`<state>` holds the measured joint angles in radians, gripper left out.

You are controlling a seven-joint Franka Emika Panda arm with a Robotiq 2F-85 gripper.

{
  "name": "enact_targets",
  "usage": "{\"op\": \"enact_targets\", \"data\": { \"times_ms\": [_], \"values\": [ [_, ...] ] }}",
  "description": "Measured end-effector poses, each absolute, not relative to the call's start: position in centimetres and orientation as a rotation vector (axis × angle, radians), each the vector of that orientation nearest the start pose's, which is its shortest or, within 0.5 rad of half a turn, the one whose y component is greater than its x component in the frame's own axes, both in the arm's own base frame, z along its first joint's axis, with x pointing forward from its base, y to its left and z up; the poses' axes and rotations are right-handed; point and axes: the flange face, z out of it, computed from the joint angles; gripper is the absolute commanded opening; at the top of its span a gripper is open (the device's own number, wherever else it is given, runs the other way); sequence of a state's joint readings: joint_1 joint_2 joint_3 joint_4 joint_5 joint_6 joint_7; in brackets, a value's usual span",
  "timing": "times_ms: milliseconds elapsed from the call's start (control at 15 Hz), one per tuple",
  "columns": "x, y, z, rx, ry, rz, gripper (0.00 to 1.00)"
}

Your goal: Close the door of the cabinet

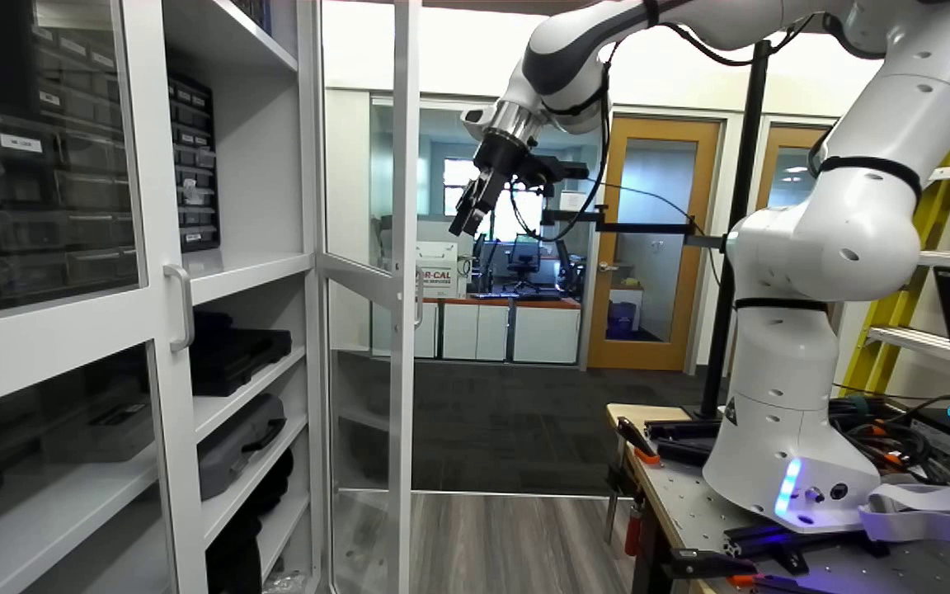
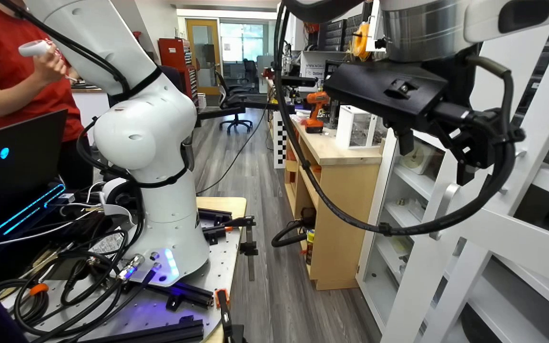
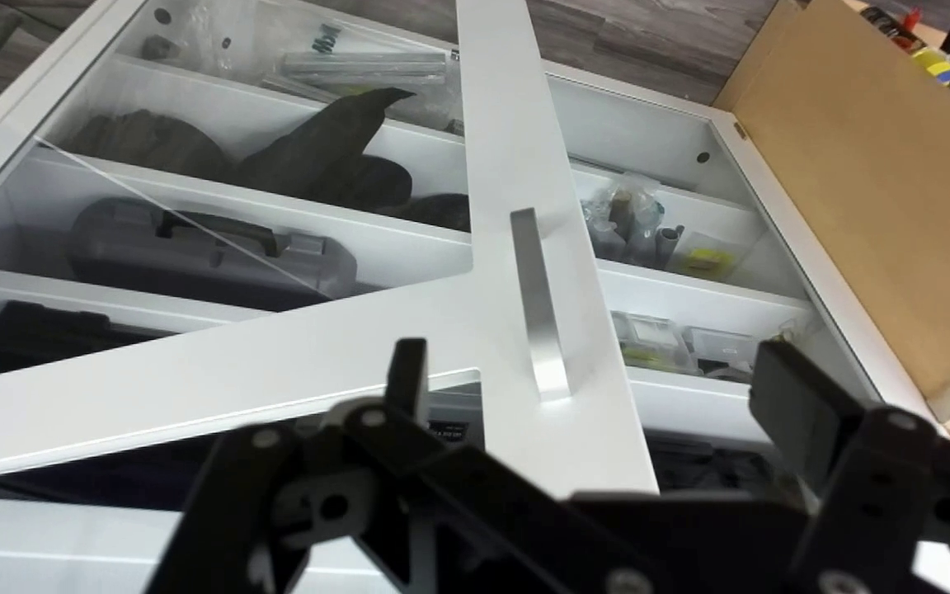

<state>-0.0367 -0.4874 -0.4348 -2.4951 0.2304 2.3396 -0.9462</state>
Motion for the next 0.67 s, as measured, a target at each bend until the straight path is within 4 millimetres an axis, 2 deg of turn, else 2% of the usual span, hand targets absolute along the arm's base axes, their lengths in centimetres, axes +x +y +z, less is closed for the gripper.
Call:
{"op": "enact_targets", "data": {
  "times_ms": [667],
  "values": [
    [39.6, -20.1, 43.5, -2.789, -0.641, -0.699, 1.00]
  ]
}}
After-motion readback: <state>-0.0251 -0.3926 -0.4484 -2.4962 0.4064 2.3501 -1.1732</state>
